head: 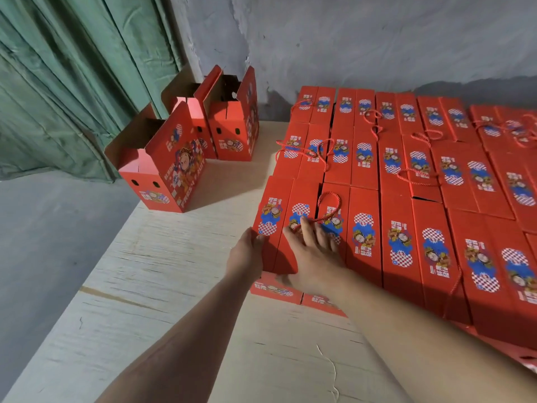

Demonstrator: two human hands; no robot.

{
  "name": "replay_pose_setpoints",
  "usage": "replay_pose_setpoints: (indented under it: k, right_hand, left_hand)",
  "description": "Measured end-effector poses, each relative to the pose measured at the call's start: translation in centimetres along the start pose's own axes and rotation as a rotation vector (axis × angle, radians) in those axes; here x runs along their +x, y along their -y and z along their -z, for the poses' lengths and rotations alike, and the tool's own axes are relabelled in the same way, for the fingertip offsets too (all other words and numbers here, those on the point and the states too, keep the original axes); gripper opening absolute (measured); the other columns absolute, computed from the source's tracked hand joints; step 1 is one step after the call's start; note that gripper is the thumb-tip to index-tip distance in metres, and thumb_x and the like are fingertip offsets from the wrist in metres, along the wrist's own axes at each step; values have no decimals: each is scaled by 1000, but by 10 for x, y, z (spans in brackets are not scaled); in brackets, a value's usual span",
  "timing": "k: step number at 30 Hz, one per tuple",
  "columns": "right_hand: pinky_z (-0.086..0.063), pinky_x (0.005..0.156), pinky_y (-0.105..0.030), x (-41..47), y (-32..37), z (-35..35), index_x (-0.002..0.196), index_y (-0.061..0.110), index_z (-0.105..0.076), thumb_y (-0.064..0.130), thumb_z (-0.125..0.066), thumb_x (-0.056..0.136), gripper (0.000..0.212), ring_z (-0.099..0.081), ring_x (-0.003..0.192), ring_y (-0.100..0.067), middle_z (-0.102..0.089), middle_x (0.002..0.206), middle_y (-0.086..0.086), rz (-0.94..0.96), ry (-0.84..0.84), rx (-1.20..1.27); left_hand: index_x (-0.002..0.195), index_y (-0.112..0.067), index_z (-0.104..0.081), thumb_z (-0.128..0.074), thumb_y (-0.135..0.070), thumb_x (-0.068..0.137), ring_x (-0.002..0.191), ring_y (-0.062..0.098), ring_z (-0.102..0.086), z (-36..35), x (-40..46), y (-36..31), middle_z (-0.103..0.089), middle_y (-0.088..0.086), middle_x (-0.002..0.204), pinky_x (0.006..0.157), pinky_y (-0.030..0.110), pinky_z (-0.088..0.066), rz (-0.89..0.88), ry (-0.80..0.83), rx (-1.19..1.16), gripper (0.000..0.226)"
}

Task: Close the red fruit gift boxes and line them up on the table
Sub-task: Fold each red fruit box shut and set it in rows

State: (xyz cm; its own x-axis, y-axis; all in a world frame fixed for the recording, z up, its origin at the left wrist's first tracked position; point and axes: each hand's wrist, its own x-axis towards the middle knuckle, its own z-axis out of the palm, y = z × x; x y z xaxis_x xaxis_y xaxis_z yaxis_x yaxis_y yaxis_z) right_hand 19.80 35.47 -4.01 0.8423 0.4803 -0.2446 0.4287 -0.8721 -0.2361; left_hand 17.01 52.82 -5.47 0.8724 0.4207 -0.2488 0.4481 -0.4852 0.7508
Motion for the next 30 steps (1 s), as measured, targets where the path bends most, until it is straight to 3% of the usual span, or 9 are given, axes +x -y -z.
replay_pose_setpoints:
  k: [4, 6, 9, 13, 16, 20, 24, 27, 30]
  right_hand:
    - [6, 121, -57, 7, -4, 6, 155, 45, 15, 85, -56, 74, 115, 28, 152, -34, 35, 164, -2, -90, 67, 70]
    - [3, 121, -58, 12, -1, 11, 155, 48, 2, 89, -44, 71, 104, 20, 153, -32, 26, 165, 7, -117, 40, 134]
    - [-6, 122, -57, 24, 3, 18, 156, 42, -16, 77, -40, 90, 79, 1, 154, -36, 13, 167, 6, -174, -140, 163]
    - [-5, 124, -55, 43, 8, 17, 161, 34, -11, 60, -37, 102, 69, 7, 157, -31, 10, 171, -1, -120, -163, 96]
    - [-3, 126, -51, 59, 27, 13, 162, 29, -11, 56, -35, 104, 68, 4, 158, -30, 1, 172, -5, -87, -148, 78]
    - [-10, 125, -49, 89, 54, 17, 156, 27, -23, 42, -41, 103, 58, -7, 156, -30, -12, 170, -4, 31, -150, 26]
    - [-13, 123, -49, 126, 80, 27, 157, 27, -27, 46, -45, 101, 61, -14, 154, -30, -16, 168, -4, 69, -147, 30]
    - [-9, 125, -47, 153, 95, 28, 158, 28, -25, 48, -40, 101, 63, -12, 155, -25, -14, 169, -4, 133, -156, 1]
    - [2, 123, -46, 164, 90, 20, 159, 34, -20, 54, -36, 98, 66, -5, 157, -21, -9, 171, -1, 56, -147, -76]
  left_hand:
    - [126, -28, -50, -35, -44, 108, 76, 18, -60, 0, 14, -8, -67, 3, 104, 53, 30, -49, -15, 28, 55, 29]
    - [129, -31, -45, -31, -46, 108, 80, 25, -63, -1, 14, -8, -68, 4, 105, 67, 38, -57, -12, 61, 75, 30]
    - [137, -32, -40, -27, -51, 108, 100, 31, -68, 2, 8, -8, -69, 5, 120, 89, 52, -58, -20, 109, 54, 38]
    - [150, -36, -31, -27, -56, 107, 108, 27, -69, 12, 5, -4, -66, 1, 131, 91, 50, -59, -63, 206, -18, 48]
    - [151, -40, -31, -24, -60, 106, 102, 26, -71, 24, 10, -4, -69, 1, 124, 85, 48, -62, -98, 220, 173, 50]
    - [150, -39, -41, -32, -38, 108, 107, 30, -67, 44, 34, -13, -72, 4, 120, 78, 38, -54, -203, 33, 564, 43]
    - [148, -30, -49, -49, -22, 98, 132, 27, -51, 86, 80, -17, -59, -1, 144, 105, 43, -45, -314, -157, 554, 51]
    - [147, -31, -49, -56, -27, 96, 149, 34, -27, 132, 130, -9, -34, 6, 162, 123, 53, -21, -313, -369, 673, 51]
    - [157, -42, -26, -59, -41, 97, 155, 45, 5, 177, 188, 1, 6, 15, 170, 121, 57, 8, -189, -479, 831, 68]
